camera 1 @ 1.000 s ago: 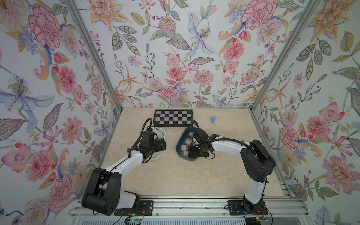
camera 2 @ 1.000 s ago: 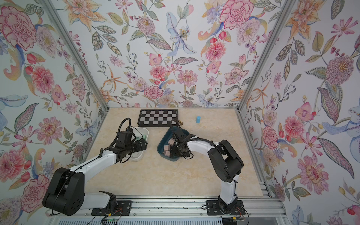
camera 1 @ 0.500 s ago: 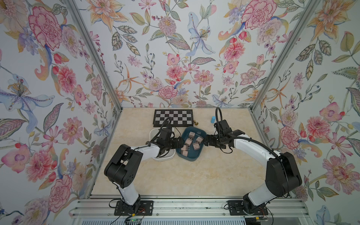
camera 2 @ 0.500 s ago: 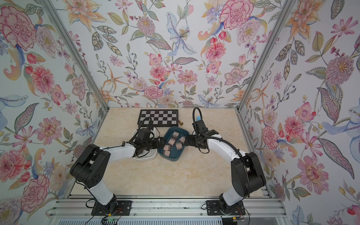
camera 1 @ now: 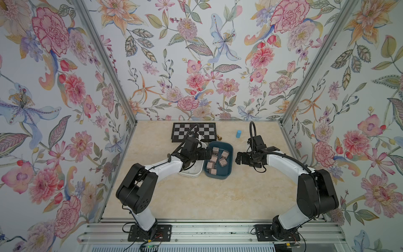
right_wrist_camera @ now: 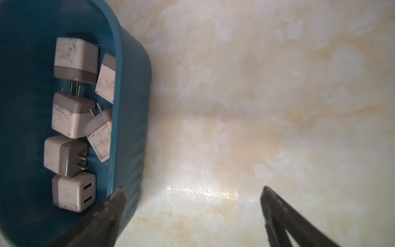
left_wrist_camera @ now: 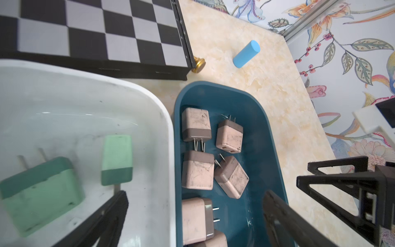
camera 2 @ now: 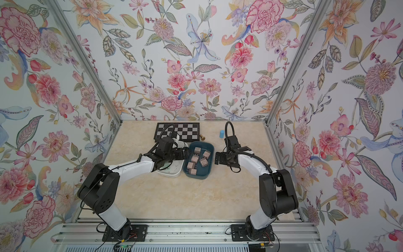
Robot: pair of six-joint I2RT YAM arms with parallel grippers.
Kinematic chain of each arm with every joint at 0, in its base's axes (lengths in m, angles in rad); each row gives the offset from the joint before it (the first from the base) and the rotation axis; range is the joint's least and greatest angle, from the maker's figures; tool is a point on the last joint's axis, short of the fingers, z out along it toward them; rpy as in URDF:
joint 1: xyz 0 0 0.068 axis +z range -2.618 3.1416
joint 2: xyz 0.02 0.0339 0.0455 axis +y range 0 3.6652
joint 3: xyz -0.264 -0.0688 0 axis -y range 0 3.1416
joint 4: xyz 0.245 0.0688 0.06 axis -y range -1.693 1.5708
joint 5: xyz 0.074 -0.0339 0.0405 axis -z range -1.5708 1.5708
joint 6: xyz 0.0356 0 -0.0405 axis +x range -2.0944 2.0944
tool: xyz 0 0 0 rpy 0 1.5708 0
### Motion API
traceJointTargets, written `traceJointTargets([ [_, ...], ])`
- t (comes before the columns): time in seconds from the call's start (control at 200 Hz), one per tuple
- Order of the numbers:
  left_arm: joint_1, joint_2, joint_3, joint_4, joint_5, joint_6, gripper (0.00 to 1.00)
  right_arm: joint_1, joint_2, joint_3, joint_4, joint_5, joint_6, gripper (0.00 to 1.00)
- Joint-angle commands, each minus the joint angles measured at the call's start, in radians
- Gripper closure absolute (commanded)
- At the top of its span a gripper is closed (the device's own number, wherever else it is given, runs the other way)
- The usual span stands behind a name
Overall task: Place the plugs by color into the storage box
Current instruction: Move the storage box to the center of the board, then reset both arms
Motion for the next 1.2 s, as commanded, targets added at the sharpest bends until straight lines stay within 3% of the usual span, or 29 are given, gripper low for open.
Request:
traceJointTargets([
  [0.0, 0.109, -0.179, -0.020, -0.067, -0.174, 0.092, 0.01, -0.034, -0.020, -0.027, 0.100, 0.092, -0.072, 0.00],
  [0.215, 0.351, -0.365, -0.192, -0.018, -0.477, 0.203, 0.01, -0.146, -0.081, -0.141, 0.369, 0.168, -0.162, 0.00],
  [0.28, 0.376, -0.415, -0.294, 0.126, -0.570, 0.259, 0.00, -0.187, -0.093, -0.182, 0.444, 0.160, -0.179, 0.00],
  [0.435, 0.404, -0.476, -0.555, 0.553, -0.637, 0.591, 0.01, -0.261, -0.092, -0.273, 0.602, 0.128, -0.218, 0.00],
  [0.5, 0.429, -0.458, -0.619, 0.647, -0.645, 0.622, 0.00, -0.269, -0.091, -0.322, 0.683, 0.117, -0.252, 0.00],
  [0.655, 0.529, -0.334, -0.747, 0.912, -0.471, 0.574, 0.00, -0.267, -0.067, -0.475, 0.985, 0.139, -0.304, 0.00],
  [0.711, 0.543, -0.265, -0.796, 1.087, -0.448, 0.596, 0.01, -0.272, -0.069, -0.465, 0.974, 0.149, -0.318, 0.00],
  [0.761, 0.561, -0.269, -0.772, 1.031, -0.378, 0.610, 0.00, -0.264, -0.060, -0.487, 1.050, 0.169, -0.364, 0.00],
  [0.886, 0.589, -0.163, -0.771, 1.153, -0.166, 0.661, 0.01, -0.270, -0.032, -0.505, 1.149, 0.166, -0.390, 0.00],
  [0.986, 0.583, -0.148, -0.846, 1.275, -0.140, 0.677, 0.01, -0.263, -0.052, -0.541, 1.190, 0.156, -0.404, 0.00],
  [1.061, 0.607, -0.054, -0.956, 1.590, -0.098, 0.654, 0.01, -0.247, -0.078, -0.616, 1.300, 0.152, -0.427, 0.00],
  [1.141, 0.615, -0.078, -0.926, 1.481, -0.093, 0.649, 0.00, -0.250, -0.086, -0.740, 1.488, 0.123, -0.425, 0.00],
  [1.176, 0.608, -0.078, -0.880, 1.399, -0.120, 0.650, 0.00, -0.264, -0.015, -0.808, 1.733, 0.102, -0.421, 0.00],
  [1.196, 0.587, -0.078, -0.873, 1.361, -0.158, 0.662, 0.01, -0.261, -0.013, -0.823, 1.776, 0.110, -0.425, 0.00],
])
